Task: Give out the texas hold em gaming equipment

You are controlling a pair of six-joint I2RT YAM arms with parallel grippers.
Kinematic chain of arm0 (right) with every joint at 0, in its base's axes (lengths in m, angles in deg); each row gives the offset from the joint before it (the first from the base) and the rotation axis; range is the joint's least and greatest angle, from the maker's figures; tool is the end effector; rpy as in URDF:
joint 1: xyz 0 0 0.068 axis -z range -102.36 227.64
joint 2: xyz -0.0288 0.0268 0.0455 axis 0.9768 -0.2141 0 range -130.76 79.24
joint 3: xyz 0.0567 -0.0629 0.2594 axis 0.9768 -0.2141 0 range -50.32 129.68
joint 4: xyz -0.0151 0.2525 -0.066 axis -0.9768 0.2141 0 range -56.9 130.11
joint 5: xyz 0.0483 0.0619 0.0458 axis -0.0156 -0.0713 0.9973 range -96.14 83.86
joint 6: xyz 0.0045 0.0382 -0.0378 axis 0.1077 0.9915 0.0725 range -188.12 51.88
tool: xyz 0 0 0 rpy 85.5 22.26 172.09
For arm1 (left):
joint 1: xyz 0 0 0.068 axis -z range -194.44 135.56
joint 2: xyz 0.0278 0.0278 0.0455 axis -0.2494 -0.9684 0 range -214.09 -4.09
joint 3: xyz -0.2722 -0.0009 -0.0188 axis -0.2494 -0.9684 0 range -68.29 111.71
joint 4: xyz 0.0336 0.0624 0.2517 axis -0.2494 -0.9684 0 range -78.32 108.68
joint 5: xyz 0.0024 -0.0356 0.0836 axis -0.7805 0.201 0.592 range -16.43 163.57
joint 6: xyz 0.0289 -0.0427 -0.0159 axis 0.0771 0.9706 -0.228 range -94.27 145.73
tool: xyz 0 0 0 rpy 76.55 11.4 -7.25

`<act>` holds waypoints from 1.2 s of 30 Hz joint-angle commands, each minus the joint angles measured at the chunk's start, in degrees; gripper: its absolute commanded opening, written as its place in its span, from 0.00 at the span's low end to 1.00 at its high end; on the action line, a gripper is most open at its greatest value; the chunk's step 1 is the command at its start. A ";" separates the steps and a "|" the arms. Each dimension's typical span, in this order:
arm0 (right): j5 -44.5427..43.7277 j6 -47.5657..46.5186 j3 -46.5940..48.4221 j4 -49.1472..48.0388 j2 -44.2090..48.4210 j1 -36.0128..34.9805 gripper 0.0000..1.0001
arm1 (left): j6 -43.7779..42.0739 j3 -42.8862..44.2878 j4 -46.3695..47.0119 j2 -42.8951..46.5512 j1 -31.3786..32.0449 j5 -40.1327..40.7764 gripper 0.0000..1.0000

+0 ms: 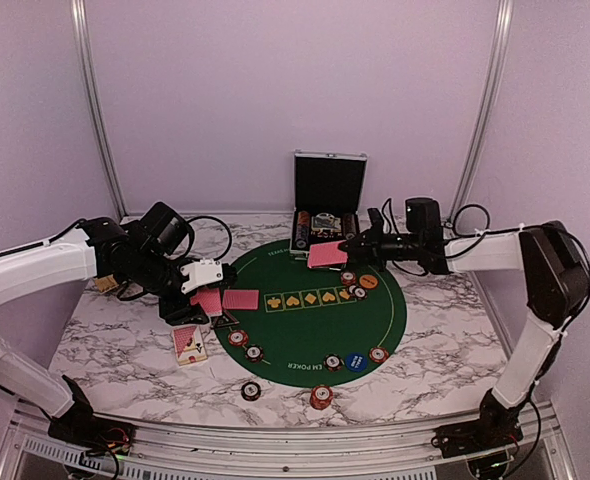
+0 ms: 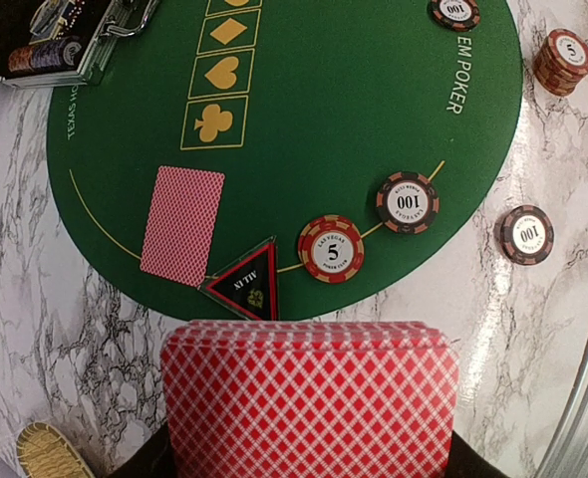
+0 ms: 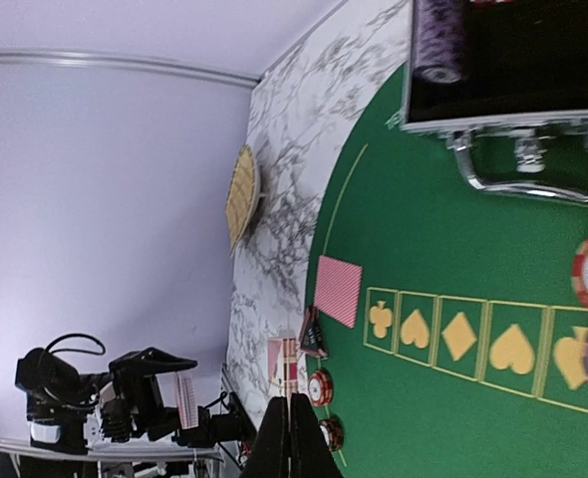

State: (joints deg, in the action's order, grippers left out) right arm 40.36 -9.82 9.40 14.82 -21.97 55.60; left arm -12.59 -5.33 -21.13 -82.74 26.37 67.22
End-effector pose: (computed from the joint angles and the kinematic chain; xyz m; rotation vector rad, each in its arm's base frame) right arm 0.3473 0.1683 0.2163 0.0914 2.2585 1.6391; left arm 0.2109 -0.1873 0.2737 1.6501 1.9283 -0.1579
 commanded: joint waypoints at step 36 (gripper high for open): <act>-21.87 -22.42 -1.21 21.51 -5.57 21.19 0.00 | 0.11 0.85 -0.59 1.14 -0.21 -0.21 0.00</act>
State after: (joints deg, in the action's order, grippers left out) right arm 20.99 -29.78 5.08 33.57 -26.58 76.38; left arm -12.59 -5.33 -21.13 -82.74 26.37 67.22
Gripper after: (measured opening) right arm 0.006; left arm 0.651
